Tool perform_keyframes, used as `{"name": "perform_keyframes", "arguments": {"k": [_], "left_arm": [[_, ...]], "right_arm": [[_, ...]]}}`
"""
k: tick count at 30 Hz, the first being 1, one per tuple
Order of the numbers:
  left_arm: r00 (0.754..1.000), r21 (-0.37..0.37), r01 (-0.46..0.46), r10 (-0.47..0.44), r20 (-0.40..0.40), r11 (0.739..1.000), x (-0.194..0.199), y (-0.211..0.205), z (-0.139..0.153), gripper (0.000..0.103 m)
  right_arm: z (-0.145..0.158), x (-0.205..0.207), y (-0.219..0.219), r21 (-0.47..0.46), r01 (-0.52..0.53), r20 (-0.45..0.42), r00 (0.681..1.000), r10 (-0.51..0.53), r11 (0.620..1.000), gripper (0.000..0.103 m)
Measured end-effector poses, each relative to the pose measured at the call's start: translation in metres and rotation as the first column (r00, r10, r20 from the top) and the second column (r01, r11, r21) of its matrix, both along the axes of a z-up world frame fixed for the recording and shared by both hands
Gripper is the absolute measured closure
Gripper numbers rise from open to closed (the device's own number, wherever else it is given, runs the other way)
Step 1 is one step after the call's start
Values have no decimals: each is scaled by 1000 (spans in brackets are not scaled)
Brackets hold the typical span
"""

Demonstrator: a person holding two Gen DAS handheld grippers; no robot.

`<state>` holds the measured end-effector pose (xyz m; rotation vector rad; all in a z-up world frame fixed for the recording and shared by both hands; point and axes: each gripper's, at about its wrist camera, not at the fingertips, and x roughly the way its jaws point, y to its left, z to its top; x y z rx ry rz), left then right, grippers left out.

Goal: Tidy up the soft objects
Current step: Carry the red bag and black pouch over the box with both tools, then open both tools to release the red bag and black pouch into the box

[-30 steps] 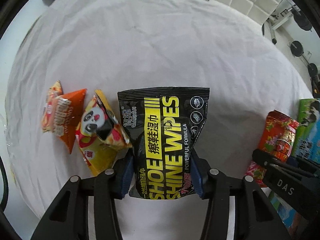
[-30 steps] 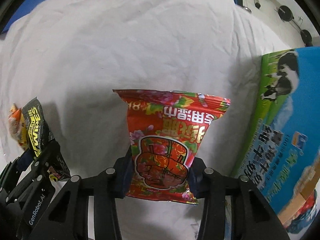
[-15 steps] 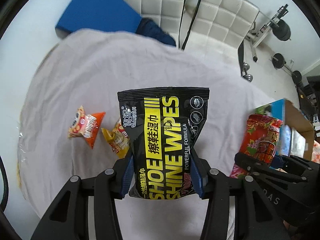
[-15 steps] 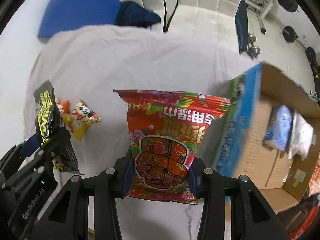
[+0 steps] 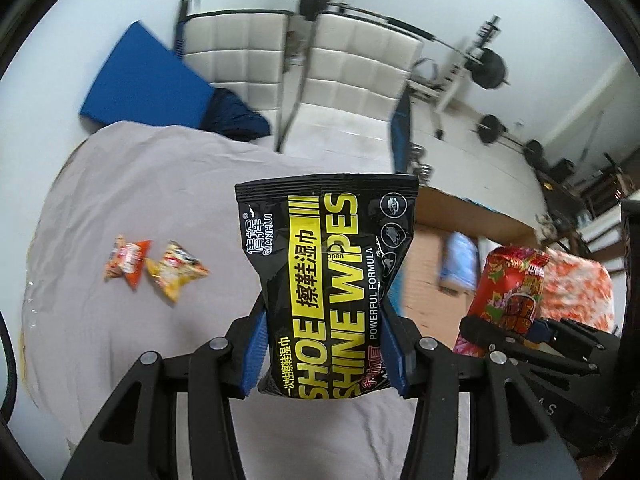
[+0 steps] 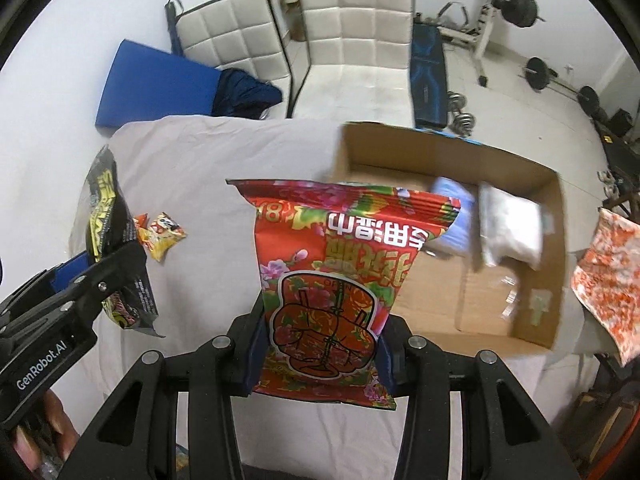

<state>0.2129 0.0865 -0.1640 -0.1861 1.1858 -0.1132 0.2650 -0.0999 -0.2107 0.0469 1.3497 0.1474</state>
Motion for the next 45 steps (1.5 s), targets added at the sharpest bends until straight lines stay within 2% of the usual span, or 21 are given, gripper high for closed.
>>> {"name": "perform_keyframes", "arguments": {"k": [7,13,18,23,28,33,36,40,45], "left_arm": [[994,-40,110,-110,1,993,-12,-63,13,57],[987,-46,159,-160,-8,986,-2,-104,6,57],[981,-16,195,-195,-16,981,13,-139,-5,57],[976,14,217,-216,-38,976,35,-164,-23,57],[972,29,222,-219,-83,975,65,-183,-50,57],[958,31,235,-226,-177,972,103,-199,-89,57],[943,-9,214,-209,-257,977,126,-201,-118,57],[930,-16,202,-197,-310,979,142,-204,-142,56],[919,23,211,-191,-345,977,158,-211,-163,55]], "right_arm": [[23,-36,-72,-1,65,25,998,-65,998,56],[10,-38,-119,-7,122,10,993,-121,993,56],[-9,-28,-158,-2,159,-19,987,-159,987,56],[-32,-13,-187,-3,184,-62,981,-184,983,56],[-70,3,-210,-31,196,-115,973,-199,980,56],[-115,21,-227,-58,199,-189,960,-206,978,56],[-140,30,-233,-78,185,-234,952,-198,980,56],[-167,37,-238,-82,163,-288,940,-180,983,56],[-193,44,-243,-95,138,-339,927,-162,986,56]]}}
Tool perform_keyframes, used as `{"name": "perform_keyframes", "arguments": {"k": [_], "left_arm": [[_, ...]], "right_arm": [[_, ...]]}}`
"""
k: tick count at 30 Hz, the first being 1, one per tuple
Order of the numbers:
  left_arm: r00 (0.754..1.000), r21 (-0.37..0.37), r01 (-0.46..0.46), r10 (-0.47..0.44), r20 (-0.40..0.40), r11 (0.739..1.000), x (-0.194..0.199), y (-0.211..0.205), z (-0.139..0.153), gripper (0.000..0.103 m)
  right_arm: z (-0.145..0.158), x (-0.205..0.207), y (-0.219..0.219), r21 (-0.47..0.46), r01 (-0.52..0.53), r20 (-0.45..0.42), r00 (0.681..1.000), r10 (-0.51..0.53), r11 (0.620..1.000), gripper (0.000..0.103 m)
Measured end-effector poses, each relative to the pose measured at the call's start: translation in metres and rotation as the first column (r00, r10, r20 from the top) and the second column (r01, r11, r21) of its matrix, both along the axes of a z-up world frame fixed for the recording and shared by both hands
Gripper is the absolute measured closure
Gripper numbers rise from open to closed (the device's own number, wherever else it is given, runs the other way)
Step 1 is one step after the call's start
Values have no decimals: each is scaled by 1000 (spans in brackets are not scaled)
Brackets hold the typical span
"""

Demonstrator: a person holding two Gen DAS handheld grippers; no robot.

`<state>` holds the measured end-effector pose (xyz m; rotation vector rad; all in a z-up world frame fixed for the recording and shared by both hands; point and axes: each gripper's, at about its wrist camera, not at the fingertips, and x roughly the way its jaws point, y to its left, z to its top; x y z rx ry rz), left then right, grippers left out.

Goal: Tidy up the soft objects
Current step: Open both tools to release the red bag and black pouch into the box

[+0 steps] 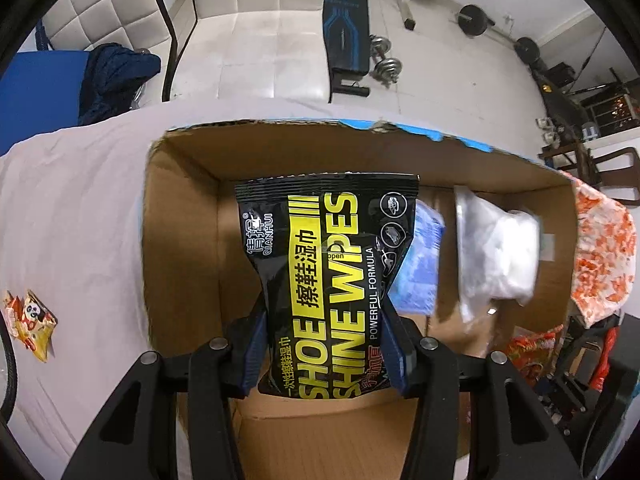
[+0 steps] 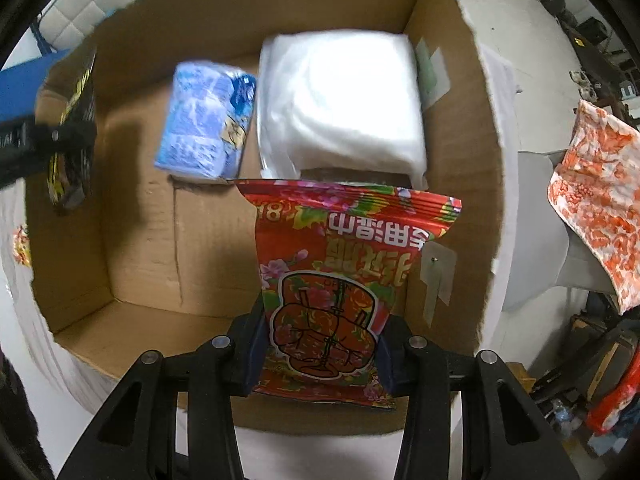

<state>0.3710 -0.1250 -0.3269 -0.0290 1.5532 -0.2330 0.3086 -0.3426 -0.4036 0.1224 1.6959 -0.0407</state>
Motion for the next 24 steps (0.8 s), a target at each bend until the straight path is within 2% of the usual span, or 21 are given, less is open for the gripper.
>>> {"name": "perform_keyframes", "arguments": {"k": [6,10,14,16,21,22,23,24], "left_arm": [[1000,35,6,-5,-21,999,16,-6,-18,54],[997,24,-16,18,-78,1000,21,-4,-29,54],[998,30,-24,26,-62,999,19,-4,-27,53],[998,33,-24,26,-57,999,18,-4,-24,47],[1000,36,-22,23,-21,999,14,-1,-10,47],[1000,32,-22,22,-13,999,12,0,-7,44],[1000,30,-22,22,-3,999,10,1,-3,31],[1000,28,-24,24,8,999,7,2,1,26]], "right_arm": [[-17,6,1,-2,-2,-41,999,2,1000,55],[-21,8,0,-1,-2,-56,998,2,1000,52],[-19,9,3,2,-5,-45,999,5,1000,48],[-18,8,3,3,-4,-43,999,4,1000,47],[-12,4,1,1,0,-28,1000,0,1000,46],[-10,3,1,1,1,-24,1000,-1,1000,46],[-8,2,1,-1,3,-18,1000,-3,1000,45],[-5,0,3,-2,6,-10,1000,-6,1000,41]]}}
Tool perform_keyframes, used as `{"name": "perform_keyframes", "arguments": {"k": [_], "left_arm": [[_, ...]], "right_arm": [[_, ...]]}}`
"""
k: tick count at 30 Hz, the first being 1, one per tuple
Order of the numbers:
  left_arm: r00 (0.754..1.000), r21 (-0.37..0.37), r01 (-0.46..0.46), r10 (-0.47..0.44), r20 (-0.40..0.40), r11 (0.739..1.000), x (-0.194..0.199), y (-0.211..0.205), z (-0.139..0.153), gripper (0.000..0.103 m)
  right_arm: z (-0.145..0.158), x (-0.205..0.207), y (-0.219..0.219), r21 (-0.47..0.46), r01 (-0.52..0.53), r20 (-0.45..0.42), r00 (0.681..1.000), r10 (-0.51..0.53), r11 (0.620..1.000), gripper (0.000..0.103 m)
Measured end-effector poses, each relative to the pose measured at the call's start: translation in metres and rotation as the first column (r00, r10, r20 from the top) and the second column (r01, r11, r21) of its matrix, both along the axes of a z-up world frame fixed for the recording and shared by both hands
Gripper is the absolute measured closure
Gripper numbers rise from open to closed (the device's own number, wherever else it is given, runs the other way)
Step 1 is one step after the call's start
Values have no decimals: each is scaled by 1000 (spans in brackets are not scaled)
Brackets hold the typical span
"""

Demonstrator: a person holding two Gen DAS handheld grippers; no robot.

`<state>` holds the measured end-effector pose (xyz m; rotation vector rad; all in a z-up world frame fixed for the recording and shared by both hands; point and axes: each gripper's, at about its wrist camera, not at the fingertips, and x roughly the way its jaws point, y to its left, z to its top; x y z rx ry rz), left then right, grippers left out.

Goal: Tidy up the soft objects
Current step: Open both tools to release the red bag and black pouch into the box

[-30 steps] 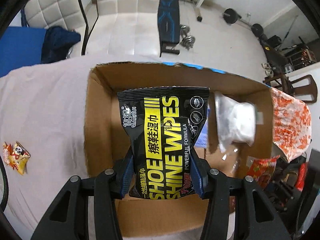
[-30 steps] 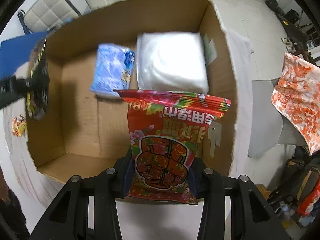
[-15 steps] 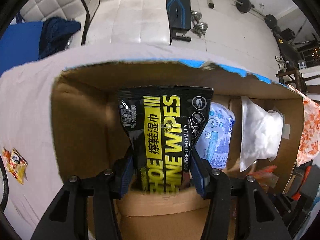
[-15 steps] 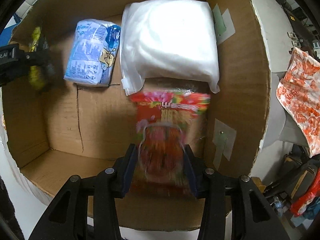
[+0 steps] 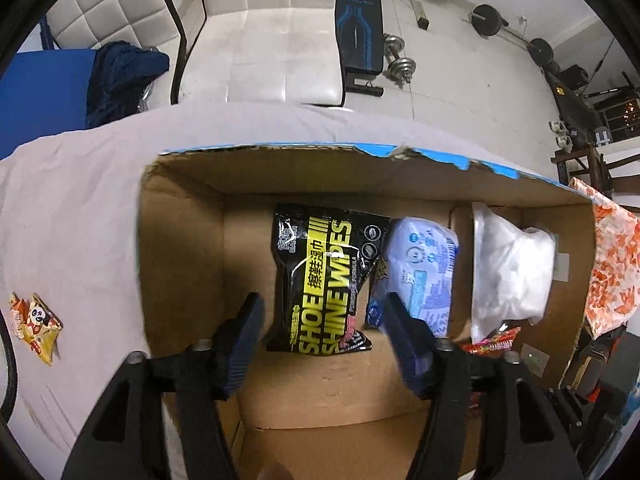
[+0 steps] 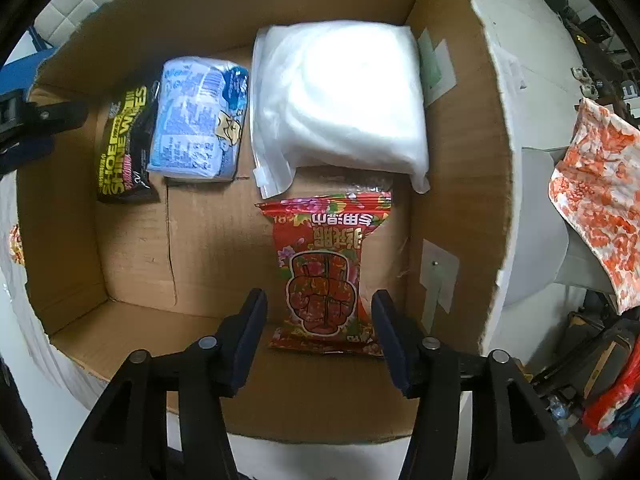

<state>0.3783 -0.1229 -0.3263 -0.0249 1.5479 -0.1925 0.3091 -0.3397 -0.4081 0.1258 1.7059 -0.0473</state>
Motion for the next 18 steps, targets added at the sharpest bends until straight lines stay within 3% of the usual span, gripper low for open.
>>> {"name": "perform_keyframes", "arguments": {"k": [1,5,7,10,18], "left_arm": [[1000,-4,-1,1,17,1000,-4,2,5,17],[996,6,7,-7,92,1000,-23,4,23,5],[993,10,11,-12,115,1000,-34,6,30,5],[990,-1,10,-9,139,1000,-52,9,42,5],[978,-28,22,-16,207,999,-100,12,76,5]], "right_arm": [[3,-2,0,1,2,8,1000,-2,1000,36],[15,-9,3,-3,7,45,999,-7,1000,28],[22,-12,6,-10,7,66,998,-7,1000,13],[34,-20,6,-8,19,112,994,-18,1000,0],[85,-38,12,-38,25,244,970,-15,999,0]]}}
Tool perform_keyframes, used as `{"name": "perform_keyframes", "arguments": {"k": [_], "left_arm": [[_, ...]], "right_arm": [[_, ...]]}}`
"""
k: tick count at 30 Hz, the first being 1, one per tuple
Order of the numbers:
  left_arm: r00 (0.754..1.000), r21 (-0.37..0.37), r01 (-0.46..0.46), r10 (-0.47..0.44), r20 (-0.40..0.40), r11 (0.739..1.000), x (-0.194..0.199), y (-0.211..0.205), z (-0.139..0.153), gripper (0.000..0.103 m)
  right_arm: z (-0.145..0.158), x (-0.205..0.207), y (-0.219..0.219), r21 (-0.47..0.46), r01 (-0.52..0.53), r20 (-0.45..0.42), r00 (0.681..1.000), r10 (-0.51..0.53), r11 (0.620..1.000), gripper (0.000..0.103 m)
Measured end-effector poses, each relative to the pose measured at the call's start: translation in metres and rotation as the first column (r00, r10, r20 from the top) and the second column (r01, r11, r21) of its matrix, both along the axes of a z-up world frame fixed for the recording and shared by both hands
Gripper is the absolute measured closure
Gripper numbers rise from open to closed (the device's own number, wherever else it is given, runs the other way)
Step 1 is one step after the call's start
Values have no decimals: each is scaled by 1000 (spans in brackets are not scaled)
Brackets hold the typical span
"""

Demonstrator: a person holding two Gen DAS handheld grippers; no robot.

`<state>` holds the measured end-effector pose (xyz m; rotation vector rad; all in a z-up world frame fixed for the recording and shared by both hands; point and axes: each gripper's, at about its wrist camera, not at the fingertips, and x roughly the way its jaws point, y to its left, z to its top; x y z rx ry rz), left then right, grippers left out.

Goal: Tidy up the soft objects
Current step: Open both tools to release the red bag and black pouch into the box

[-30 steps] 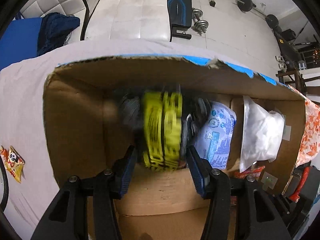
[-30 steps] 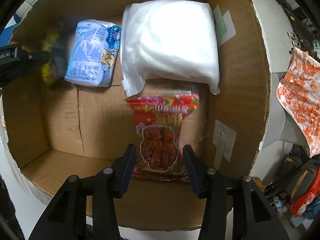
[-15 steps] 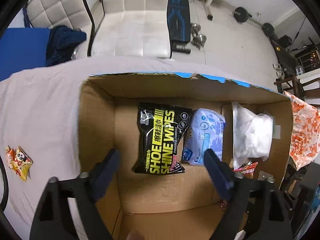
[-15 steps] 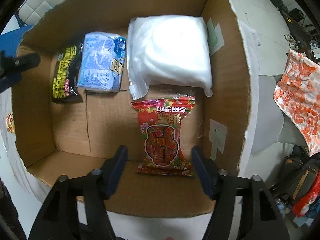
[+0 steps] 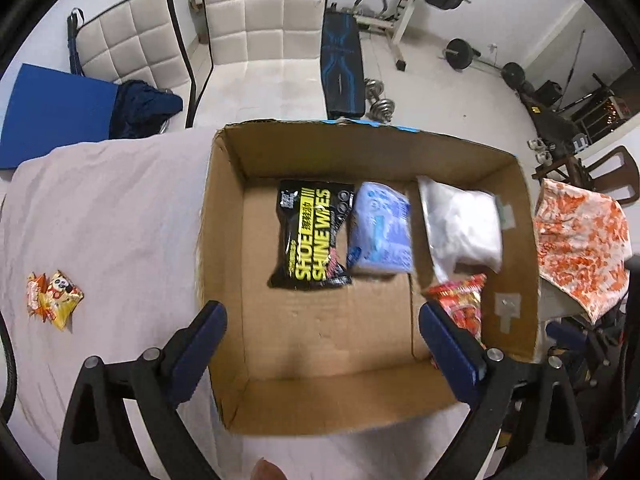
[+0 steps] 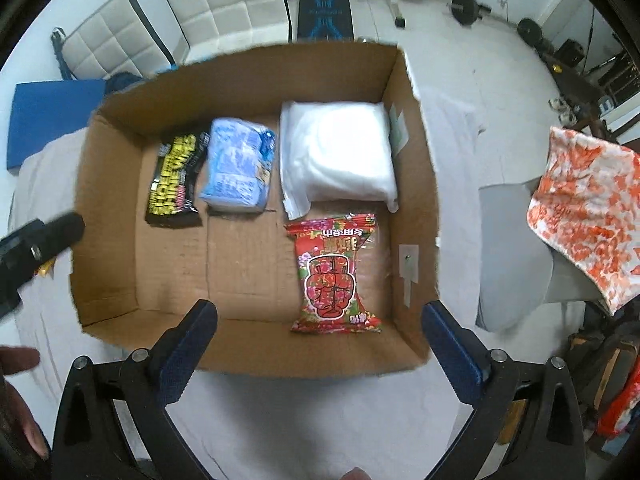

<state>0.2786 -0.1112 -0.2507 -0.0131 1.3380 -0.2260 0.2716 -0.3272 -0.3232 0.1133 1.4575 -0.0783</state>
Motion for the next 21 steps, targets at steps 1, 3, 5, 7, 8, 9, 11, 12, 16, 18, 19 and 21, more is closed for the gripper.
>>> {"name": "perform_keyframes", "arguments": {"k": [1,3,5,7,8,9,11,12,16,18,19,21], "left_arm": [[1000,-4,5,-5,12,1000,-8,0,6,5],[1000,-13,9,-8,24,1000,-18,1,14,5],[999,-24,13,-12,43,1000,-29,3,23,5],[998,-29,12,-11,64,999,-38,5,32,5],[997,-34,15,-12,73,999,-42,6,37,5],[997,-36,14,-11,79,999,-44,7,40,5],[996,-45,15,-11,87,999,-48,9,45,5],[996,-48,13,-8,90,999,-50,11,47,5],[994,-63,-5,12,108,998,-54,24,60,5],[992,-65,-16,24,127,998,-55,35,70,5],[989,-54,-27,34,141,998,-56,42,74,5],[981,-27,-46,51,188,999,-59,58,87,5]], "right_arm": [[7,-4,0,0,-2,16,1000,2,1000,0],[23,-12,2,-3,-5,42,999,5,1000,0],[35,-20,7,-7,-5,63,998,5,1000,0],[44,-28,11,-4,-6,76,997,6,1000,0],[48,-30,13,-3,-5,80,997,5,1000,0],[52,-33,15,-1,-6,85,996,6,1000,0],[57,-37,17,5,0,90,996,0,1000,0],[60,-38,19,11,3,92,996,-4,1000,0],[75,-42,32,66,13,119,993,-21,998,0],[81,-42,42,78,4,131,991,-14,997,0],[85,-42,51,89,-7,140,990,-6,996,0],[92,-39,69,113,-26,158,987,8,993,0]]}}
